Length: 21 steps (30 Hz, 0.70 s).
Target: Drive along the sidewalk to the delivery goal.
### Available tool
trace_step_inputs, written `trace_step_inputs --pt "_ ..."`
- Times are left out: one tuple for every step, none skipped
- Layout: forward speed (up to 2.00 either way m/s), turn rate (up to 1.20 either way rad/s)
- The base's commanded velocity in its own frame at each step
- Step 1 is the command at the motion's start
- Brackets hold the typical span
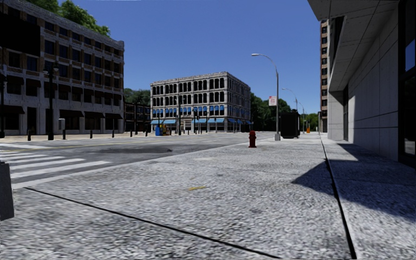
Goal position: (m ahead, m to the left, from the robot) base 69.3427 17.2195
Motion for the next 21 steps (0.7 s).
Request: trace_step_inputs --pt "1.85 0.52" --pt "1.85 0.53" --pt "1.84 0.55" --pt "1.84 0.55" --pt "1.84 0.56" --pt "1.84 0.6" --pt "1.84 0.61" --pt "1.84 0.61" --pt "1.84 0.61" --pt "1.84 0.62" --pt "1.84 0.62" --pt "1.84 0.63" --pt "1.84 0.63" --pt "1.84 0.64" --pt "1.84 0.64" --pt "1.84 0.65" --pt "1.84 0.65" --pt "1.84 0.65" --pt "1.84 0.65" --pt "1.84 0.65" --pt "1.84 0.65"
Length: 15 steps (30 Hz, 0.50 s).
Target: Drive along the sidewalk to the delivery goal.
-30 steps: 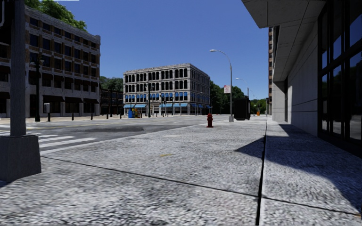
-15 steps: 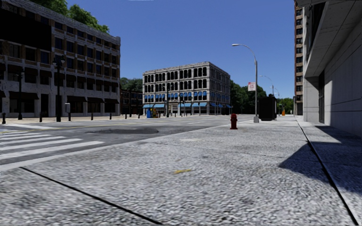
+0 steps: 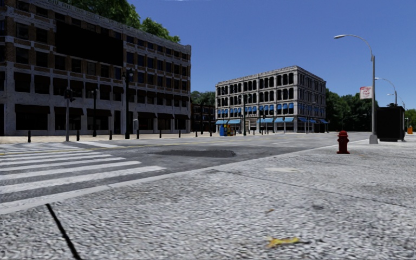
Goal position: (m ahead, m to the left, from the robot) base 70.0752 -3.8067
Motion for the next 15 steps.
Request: trace_step_inputs --pt "1.84 0.65" --pt "1.84 0.65" --pt "1.84 0.65" --pt "1.83 0.65" --pt "1.83 0.65" --pt "1.83 0.65" --pt "1.83 0.65" --pt "1.83 0.65" --pt "1.83 0.65" --pt "1.83 0.65" --pt "1.83 0.65" --pt "1.83 0.65" --pt "1.83 0.65" --pt "1.83 0.65" --pt "1.83 0.65"
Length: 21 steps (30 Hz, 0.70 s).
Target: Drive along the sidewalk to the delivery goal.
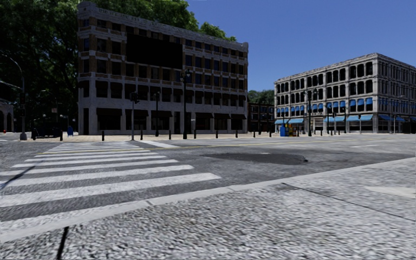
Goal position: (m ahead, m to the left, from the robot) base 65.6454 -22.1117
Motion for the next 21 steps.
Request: trace_step_inputs --pt "1.83 0.65" --pt "1.83 0.65" --pt "1.83 0.65" --pt "1.88 0.65" --pt "2.0 0.65" --pt "2.0 0.65" --pt "2.0 0.65" --pt "2.0 0.65" --pt "2.0 0.65" --pt "2.0 0.65" --pt "2.0 0.65" --pt "2.0 0.65" --pt "2.0 0.65" --pt "2.0 0.65" --pt "2.0 0.65" --pt "2.0 0.61" --pt "2.0 0.61" --pt "2.0 0.57" --pt "2.0 0.51" --pt "2.0 0.48" --pt "2.0 0.48"
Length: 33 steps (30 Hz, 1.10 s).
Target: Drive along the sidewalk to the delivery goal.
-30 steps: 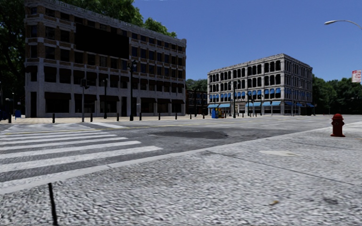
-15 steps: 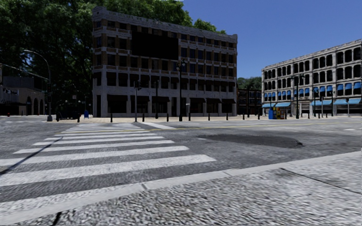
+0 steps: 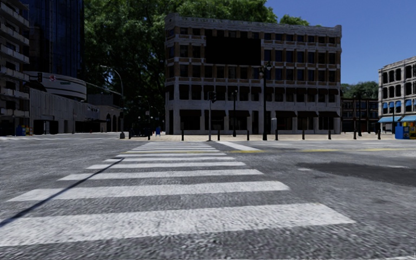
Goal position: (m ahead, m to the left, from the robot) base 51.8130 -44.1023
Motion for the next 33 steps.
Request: trace_step_inputs --pt "2.0 0.46" --pt "2.0 0.46" --pt "2.0 0.46" --pt "2.0 0.46" --pt "2.0 0.46" --pt "2.0 0.46" --pt "2.0 0.46" --pt "2.0 0.32" --pt "2.0 0.2" --pt "2.0 0.17" --pt "2.0 0.17" --pt "2.0 0.15" --pt "2.0 0.0" --pt "2.0 0.0" --pt "2.0 0.0" --pt "2.0 0.0" --pt "2.0 0.0" --pt "2.0 0.0" --pt "2.0 0.0" --pt "2.0 0.0" --pt "2.0 0.0" --pt "2.0 0.0" --pt "2.0 0.05" --pt "2.0 0.2" --pt "2.0 0.2" --pt "2.0 0.26" --pt "2.0 0.27" --pt "2.0 0.27" --pt "2.0 0.19" --pt "2.0 0.14" --pt "2.0 0.05" --pt "2.0 0.05" --pt "2.0 0.0"
